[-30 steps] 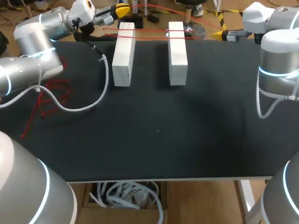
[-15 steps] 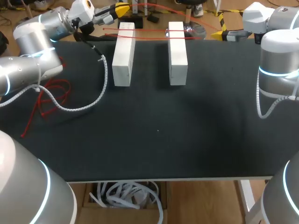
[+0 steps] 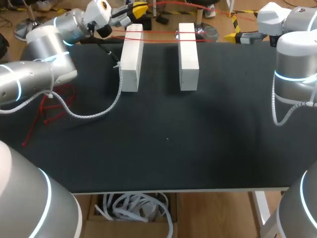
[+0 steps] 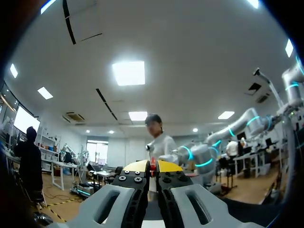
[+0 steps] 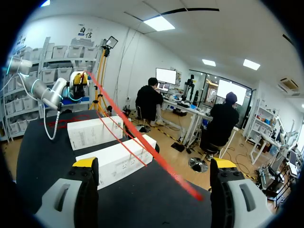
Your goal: Grab the tape and strap the tape.
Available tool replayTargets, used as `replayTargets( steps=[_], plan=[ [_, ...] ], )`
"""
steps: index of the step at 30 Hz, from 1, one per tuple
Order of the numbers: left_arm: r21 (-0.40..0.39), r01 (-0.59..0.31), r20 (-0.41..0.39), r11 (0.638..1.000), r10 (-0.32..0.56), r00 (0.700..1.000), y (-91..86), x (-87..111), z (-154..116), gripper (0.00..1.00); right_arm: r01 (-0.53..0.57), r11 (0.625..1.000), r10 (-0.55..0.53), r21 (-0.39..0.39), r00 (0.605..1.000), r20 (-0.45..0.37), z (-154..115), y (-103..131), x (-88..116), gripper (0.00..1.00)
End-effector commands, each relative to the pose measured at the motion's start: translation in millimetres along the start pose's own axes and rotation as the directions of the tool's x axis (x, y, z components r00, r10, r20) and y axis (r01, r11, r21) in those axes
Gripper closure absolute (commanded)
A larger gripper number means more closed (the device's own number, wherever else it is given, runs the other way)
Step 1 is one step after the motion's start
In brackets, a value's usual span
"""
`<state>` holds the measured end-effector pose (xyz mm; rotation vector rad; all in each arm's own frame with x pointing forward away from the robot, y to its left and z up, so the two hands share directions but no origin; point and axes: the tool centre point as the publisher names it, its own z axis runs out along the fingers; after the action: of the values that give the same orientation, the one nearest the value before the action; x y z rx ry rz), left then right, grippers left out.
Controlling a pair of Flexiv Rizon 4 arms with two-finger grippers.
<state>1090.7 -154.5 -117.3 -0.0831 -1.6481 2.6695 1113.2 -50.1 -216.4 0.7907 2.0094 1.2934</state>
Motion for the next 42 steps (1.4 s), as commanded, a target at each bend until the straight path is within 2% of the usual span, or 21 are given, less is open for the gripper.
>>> replayTargets(
  steps=[1, 5, 15, 42],
  plan=[
    [0.001, 0.001, -0.046, 1.000, -0.001, 0.999, -1.4, -9.5, 8, 1.00, 0.000, 1.000, 0.000, 0.003, 1.000, 0.000, 0, 0, 0, 0.00],
    [-0.005, 0.021, -0.070, 1.000, -0.021, 0.997, 5.0, -8.0, 14, 1.00, 0.000, 1.000, 0.000, 0.003, 1.000, 0.000, 0, 0, 0, 0.00],
    [0.005, 0.042, -0.072, 0.999, -0.042, 0.997, 16.1, -4.9, 24, 1.00, 0.000, 1.000, 0.000, 0.003, 1.000, 0.000, 0, 0, 0, 0.00],
    [-0.017, 0.079, -0.004, 0.997, -0.080, 0.997, 20.0, 0.2, 23, 1.00, 0.000, 1.000, 0.000, 0.003, 1.000, 0.000, 0, 0, 0, 0.00]
  ],
)
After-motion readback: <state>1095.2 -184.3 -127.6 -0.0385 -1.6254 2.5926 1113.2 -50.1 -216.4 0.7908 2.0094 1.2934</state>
